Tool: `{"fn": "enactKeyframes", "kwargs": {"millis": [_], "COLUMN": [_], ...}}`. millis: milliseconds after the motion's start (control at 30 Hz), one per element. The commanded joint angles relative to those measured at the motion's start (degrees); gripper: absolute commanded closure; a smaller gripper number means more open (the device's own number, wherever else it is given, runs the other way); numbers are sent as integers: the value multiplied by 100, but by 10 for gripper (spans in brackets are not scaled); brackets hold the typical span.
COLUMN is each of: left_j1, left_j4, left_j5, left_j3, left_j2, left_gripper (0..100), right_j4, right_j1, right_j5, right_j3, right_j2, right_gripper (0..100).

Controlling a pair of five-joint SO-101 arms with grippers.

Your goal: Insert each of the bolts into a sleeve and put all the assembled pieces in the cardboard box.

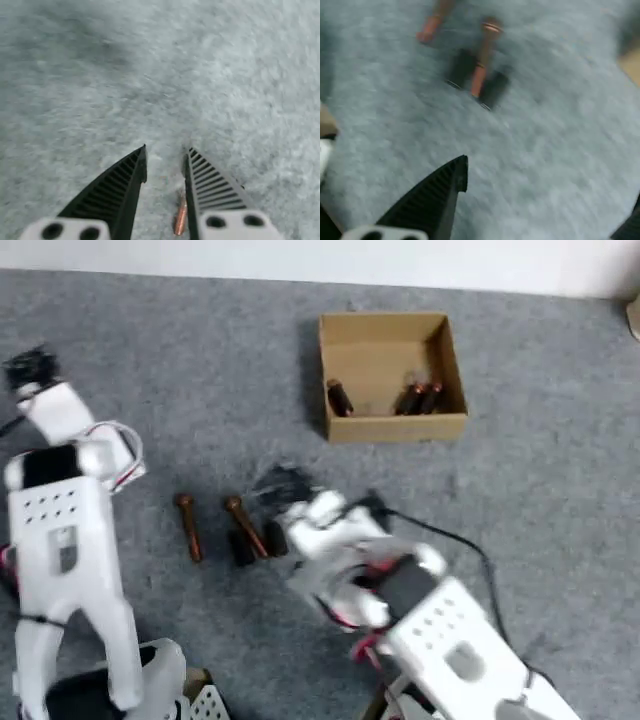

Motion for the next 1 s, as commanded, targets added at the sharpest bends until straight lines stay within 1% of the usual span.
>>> {"fn": "enactKeyframes", "kwargs": {"millis": [0,67,167,267,367,500,633,867,967], "left_j1": [-497,-646,-681,-673,-673,-523,-347,-338,-338], "left_j4": [44,44,9,-281,-598,-659,-659,-659,-695], "left_j5": [26,35,35,35,26,18,9,9,9], "left_j3": [-84,92,330,620,822,848,857,866,945], "left_j2": [-760,-1059,-1420,-1640,-1684,-1675,-1675,-1675,-1675], "left_gripper": [867,867,867,867,867,867,867,867,867], "right_j4": [-1077,-1631,-2316,-2932,-3275,-3275,-3275,-3301,-3389], "right_j1": [-295,-321,-312,-321,-303,-303,-295,-277,-22], "right_j5": [-642,-1099,-1574,-2189,-2690,-2752,-3358,-3393,-3402], "right_j3": [-207,-198,-198,-207,-224,-233,-215,-189,-189], "right_j2": [752,1156,1684,2158,2686,3222,3459,3538,3538], "right_gripper": [552,552,552,552,552,552,552,552,552]}}
